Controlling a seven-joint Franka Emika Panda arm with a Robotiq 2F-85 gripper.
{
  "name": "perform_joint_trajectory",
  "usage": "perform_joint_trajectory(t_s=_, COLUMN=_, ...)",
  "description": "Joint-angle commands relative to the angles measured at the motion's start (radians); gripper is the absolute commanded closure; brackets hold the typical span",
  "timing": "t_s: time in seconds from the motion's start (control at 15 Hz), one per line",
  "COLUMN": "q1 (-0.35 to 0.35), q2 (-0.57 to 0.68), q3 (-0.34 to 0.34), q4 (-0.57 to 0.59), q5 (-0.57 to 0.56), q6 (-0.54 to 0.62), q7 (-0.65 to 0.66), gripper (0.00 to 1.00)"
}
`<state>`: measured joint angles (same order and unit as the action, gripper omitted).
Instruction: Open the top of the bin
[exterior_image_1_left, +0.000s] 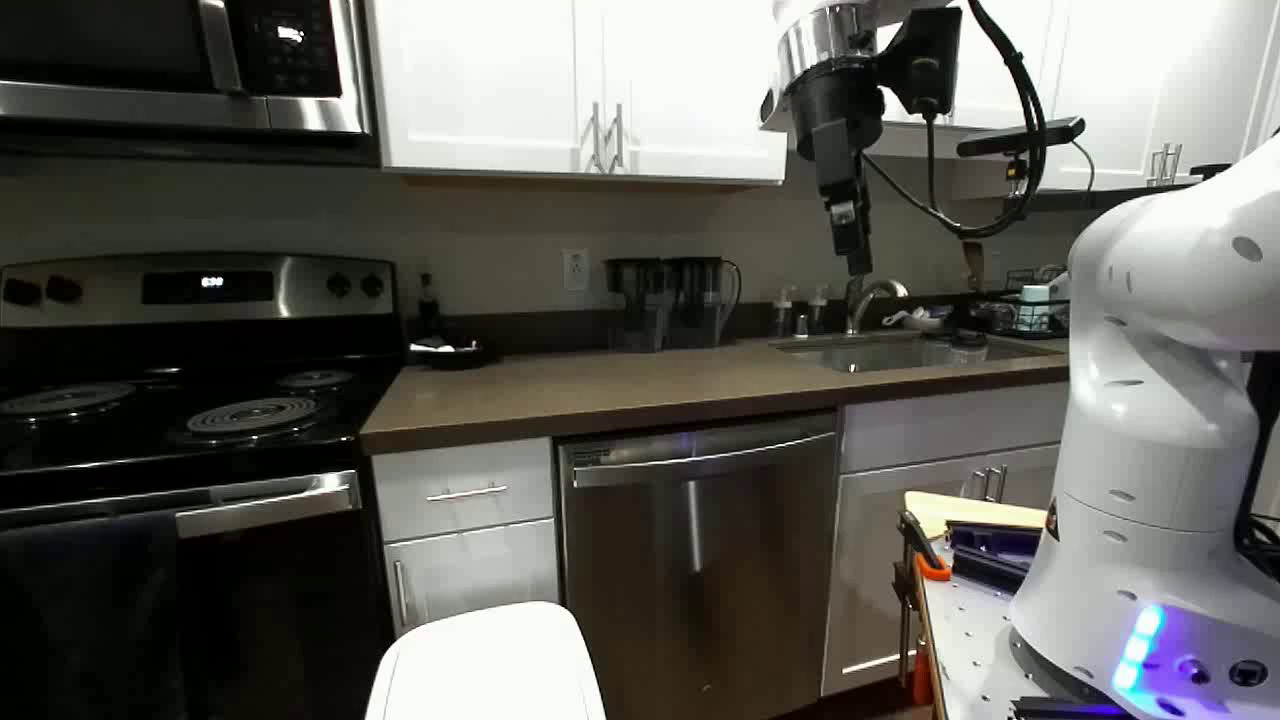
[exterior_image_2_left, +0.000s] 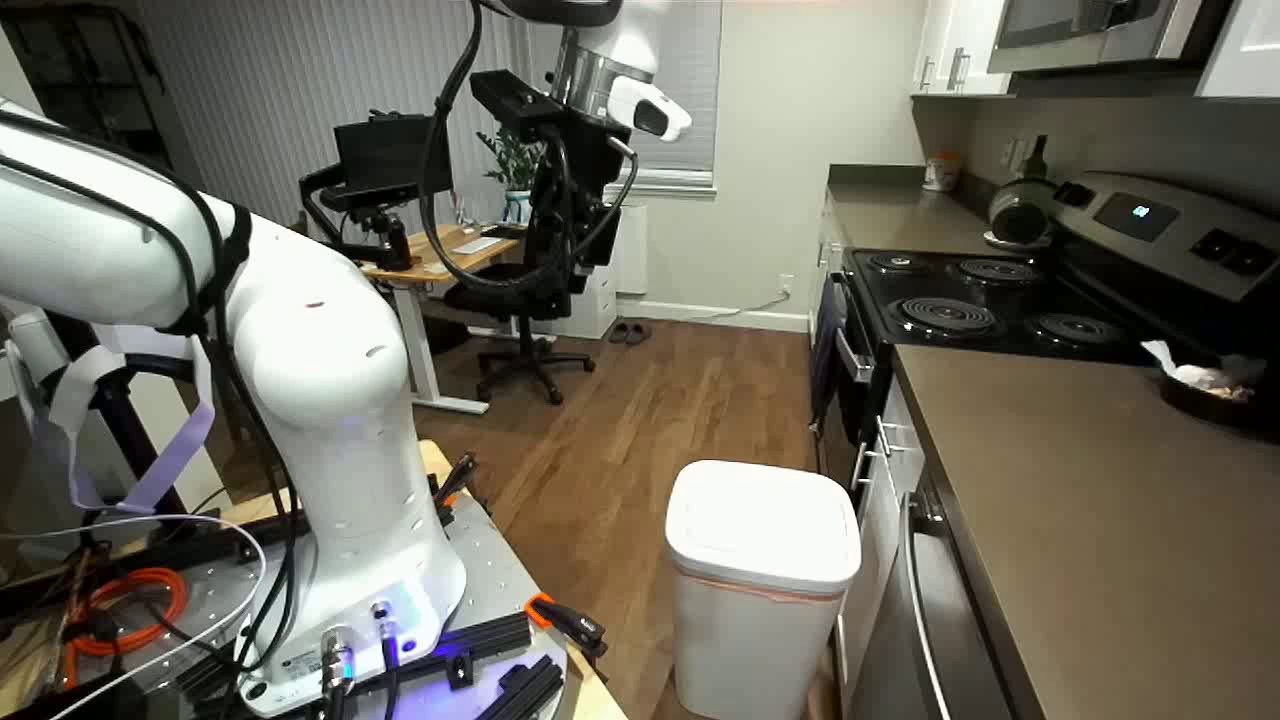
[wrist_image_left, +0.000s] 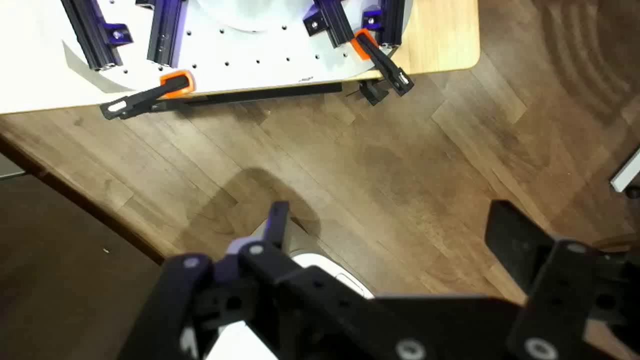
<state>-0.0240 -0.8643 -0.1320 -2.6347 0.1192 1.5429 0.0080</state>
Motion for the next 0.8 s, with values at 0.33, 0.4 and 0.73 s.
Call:
perform_joint_trajectory(t_s=0.33, q1=-0.024, q2=0.003, q3=0.018, q4=0.002, q5=0.011, q6=-0.003, q7=-0.015, gripper=0.0)
perform_joint_trajectory(t_s=0.4, q1=-0.024, q2=0.003, q3=0.018, q4=0.002, q5=0.011, q6=-0.003, q7=-0.015, gripper=0.0)
perform_joint_trajectory(t_s=0.73, q1=-0.016, q2=0.033, q3=0.019, q4=-0.001, q5=0.012, q6=0.024, q7=-0.025, gripper=0.0)
